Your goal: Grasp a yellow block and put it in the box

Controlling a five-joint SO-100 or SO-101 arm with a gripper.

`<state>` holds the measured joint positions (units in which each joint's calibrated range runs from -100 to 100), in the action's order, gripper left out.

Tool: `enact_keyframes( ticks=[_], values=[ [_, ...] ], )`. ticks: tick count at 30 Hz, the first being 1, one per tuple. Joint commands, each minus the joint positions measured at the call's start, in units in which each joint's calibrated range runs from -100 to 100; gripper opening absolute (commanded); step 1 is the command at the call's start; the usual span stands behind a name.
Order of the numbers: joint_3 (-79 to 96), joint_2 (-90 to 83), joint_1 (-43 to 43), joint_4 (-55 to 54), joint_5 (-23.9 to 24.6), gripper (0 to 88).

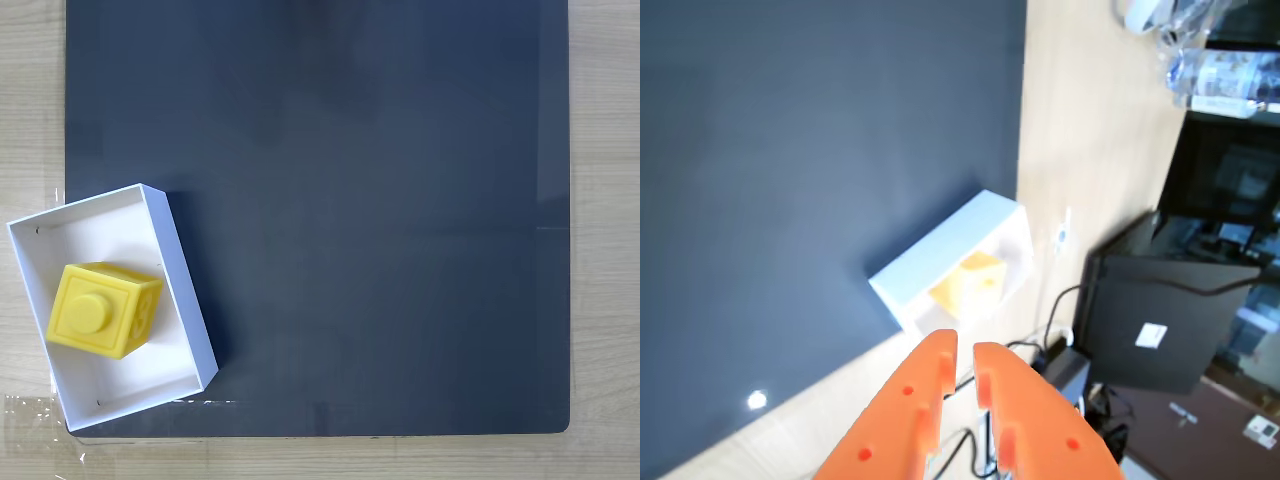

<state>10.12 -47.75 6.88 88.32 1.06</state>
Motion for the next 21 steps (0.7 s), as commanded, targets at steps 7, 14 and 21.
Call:
enact_keyframes(
  ticks=[7,14,21],
  values=[
    [57.8,-40.2,-3.2,-15.4,0.0,2.1],
    [75.4,-51.1,-3.0,-13.2,0.0,1.5],
    [81.8,-51.2,-3.1,-14.1,0.0,1.4]
  ],
)
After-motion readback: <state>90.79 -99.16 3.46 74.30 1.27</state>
